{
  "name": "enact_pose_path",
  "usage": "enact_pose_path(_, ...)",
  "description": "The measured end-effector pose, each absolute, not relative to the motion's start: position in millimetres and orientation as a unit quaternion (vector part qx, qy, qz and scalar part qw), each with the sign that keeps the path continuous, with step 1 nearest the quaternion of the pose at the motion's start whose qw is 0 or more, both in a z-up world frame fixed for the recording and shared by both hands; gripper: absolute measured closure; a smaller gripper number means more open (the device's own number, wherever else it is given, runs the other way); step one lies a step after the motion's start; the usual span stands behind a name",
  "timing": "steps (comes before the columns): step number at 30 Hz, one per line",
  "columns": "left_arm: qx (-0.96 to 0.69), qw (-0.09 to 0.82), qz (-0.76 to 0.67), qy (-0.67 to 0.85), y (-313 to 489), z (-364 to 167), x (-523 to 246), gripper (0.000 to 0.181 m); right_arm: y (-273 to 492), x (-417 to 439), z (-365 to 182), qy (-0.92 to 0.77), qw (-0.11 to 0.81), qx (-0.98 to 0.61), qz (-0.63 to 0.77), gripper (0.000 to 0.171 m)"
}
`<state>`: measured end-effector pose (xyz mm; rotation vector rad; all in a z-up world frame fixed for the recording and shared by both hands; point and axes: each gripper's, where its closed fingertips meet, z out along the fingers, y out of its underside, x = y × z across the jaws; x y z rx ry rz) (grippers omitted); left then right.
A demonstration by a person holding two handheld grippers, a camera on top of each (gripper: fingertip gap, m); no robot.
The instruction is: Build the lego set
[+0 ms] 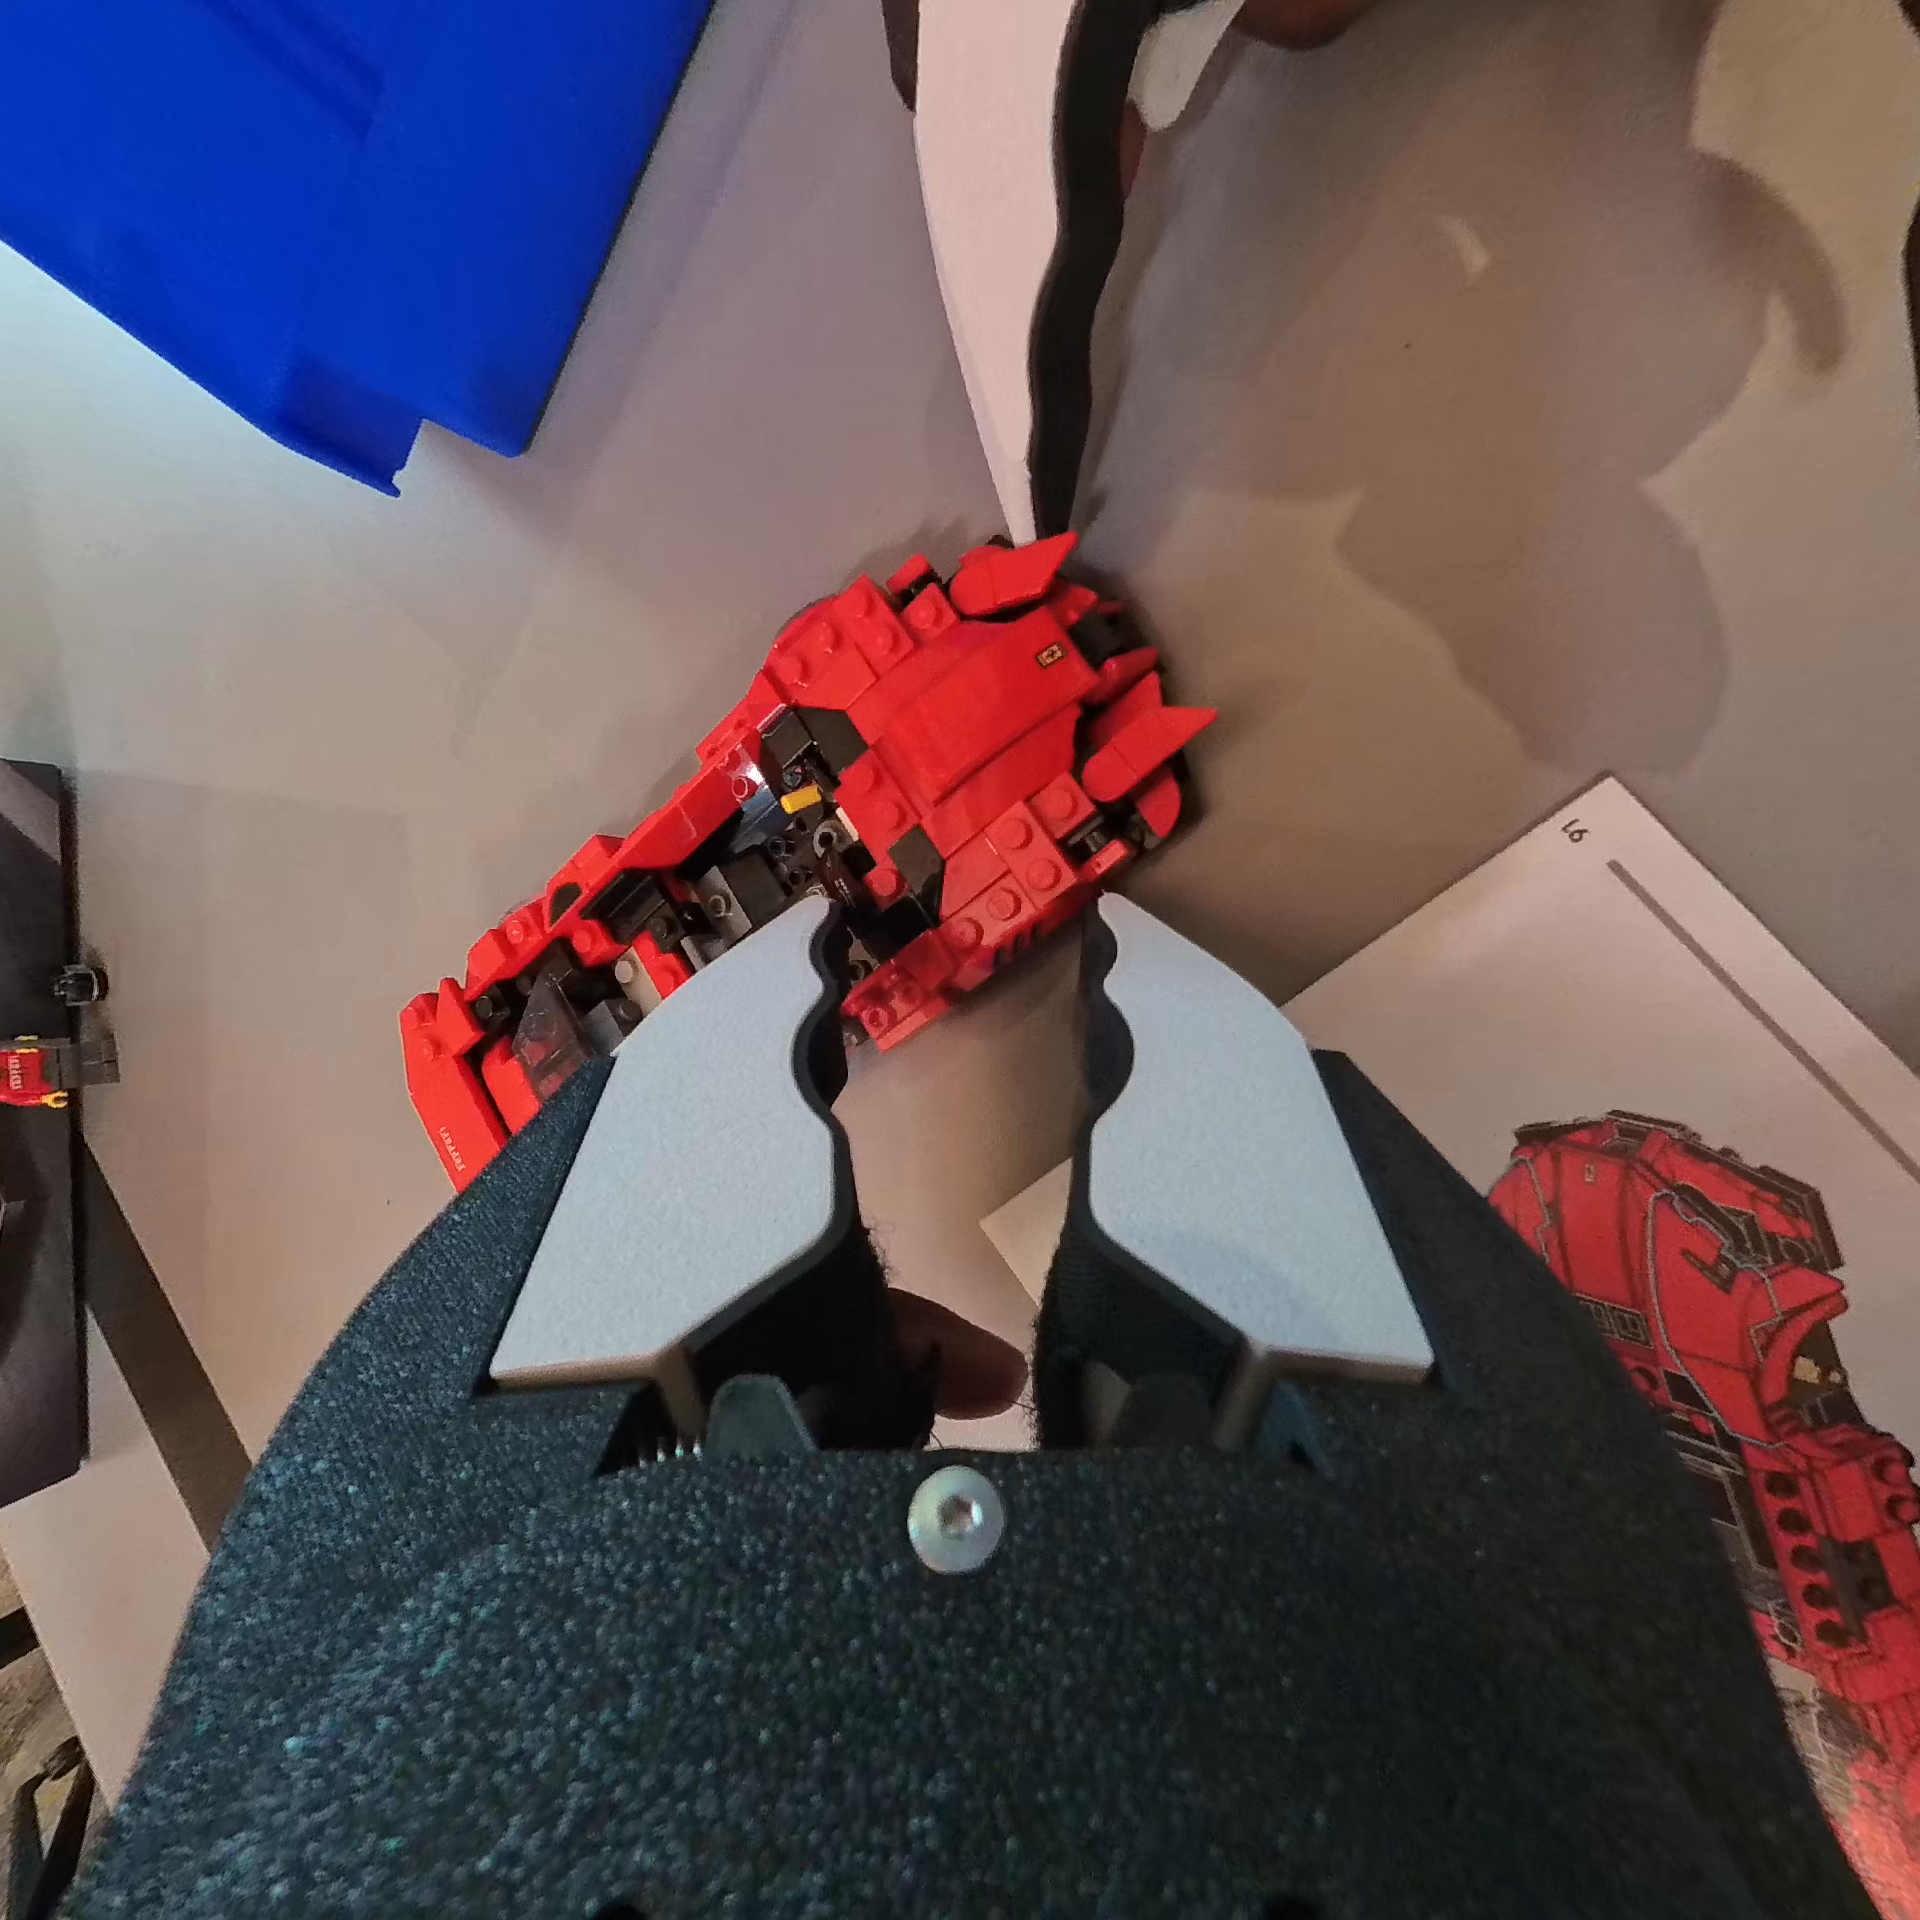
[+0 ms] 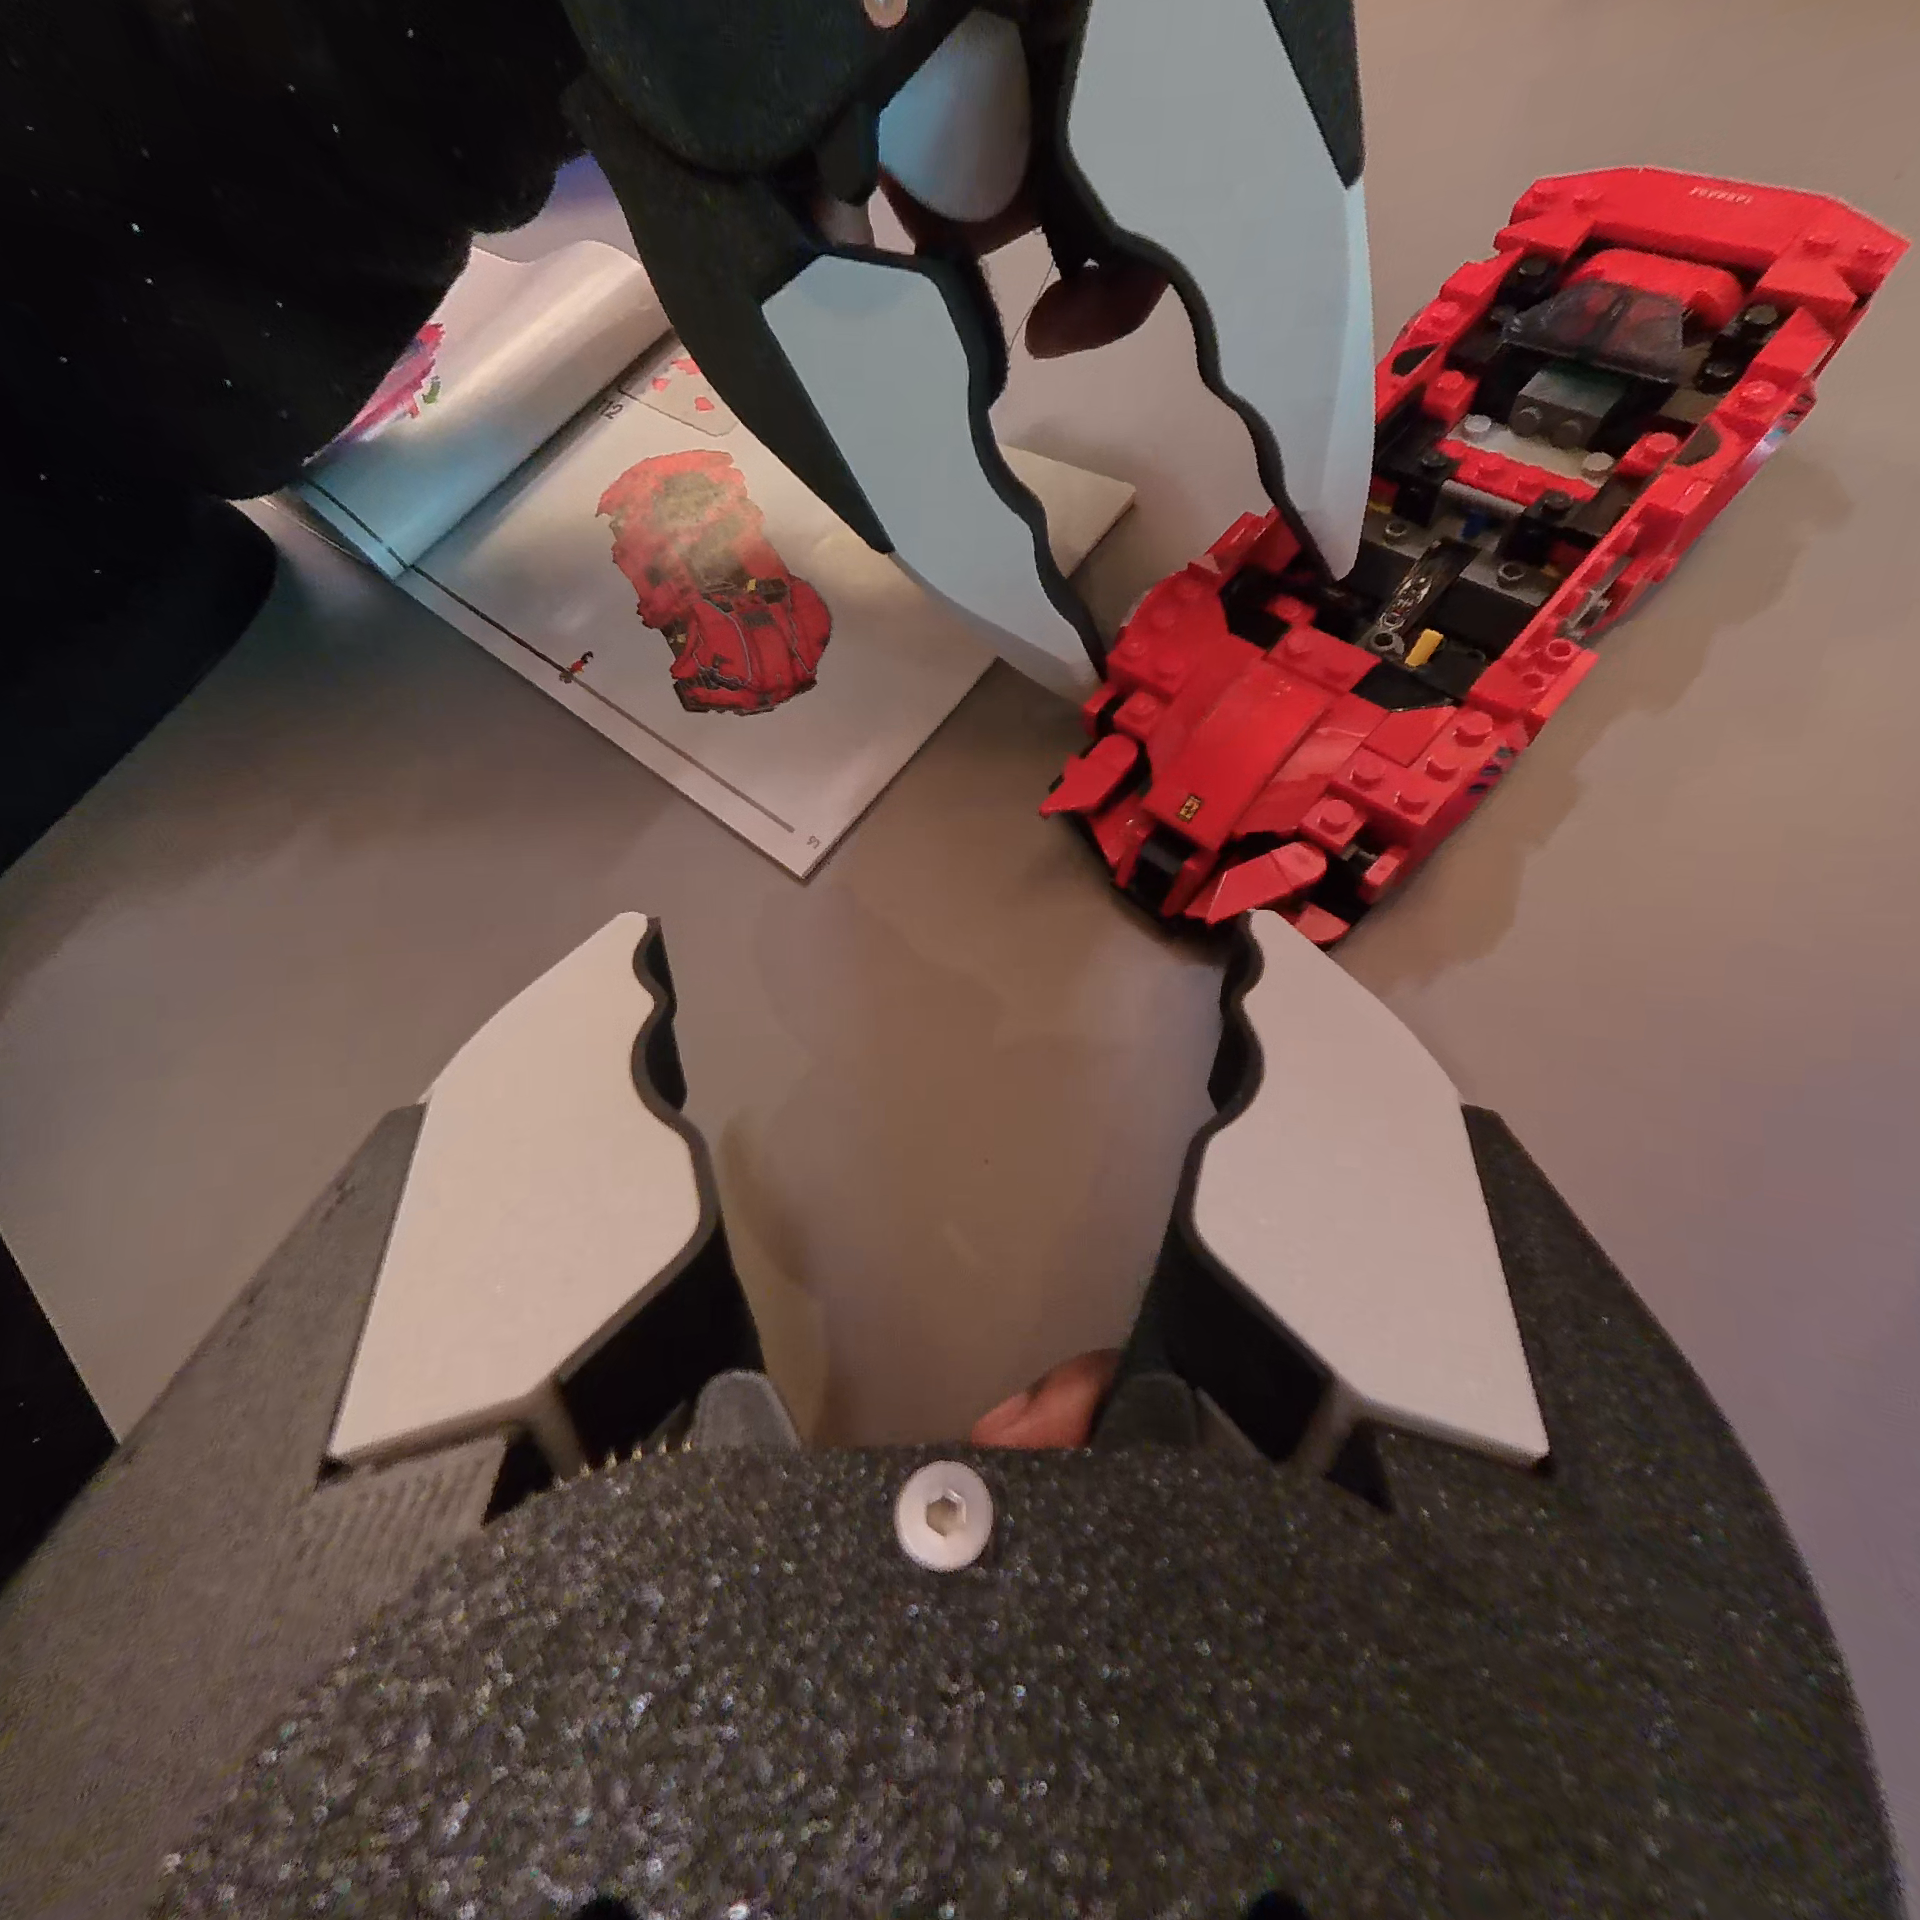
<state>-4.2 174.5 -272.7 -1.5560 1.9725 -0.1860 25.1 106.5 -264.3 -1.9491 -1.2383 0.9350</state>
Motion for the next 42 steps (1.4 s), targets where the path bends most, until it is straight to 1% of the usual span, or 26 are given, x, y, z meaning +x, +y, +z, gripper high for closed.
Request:
enact_pose_path(30,-0.592,0.312,-0.073,0.74,176.7,-272.9,-7.1,0.139,109.2,17.6,-265.6,-0.474,0.306,-0.751,0.343,0.072)
enact_pose_path(42,-0.596,0.317,-0.076,0.734,178.0,-272.8,-7.5,0.139,111.3,13.5,-265.6,-0.464,0.297,-0.768,0.328,0.069)
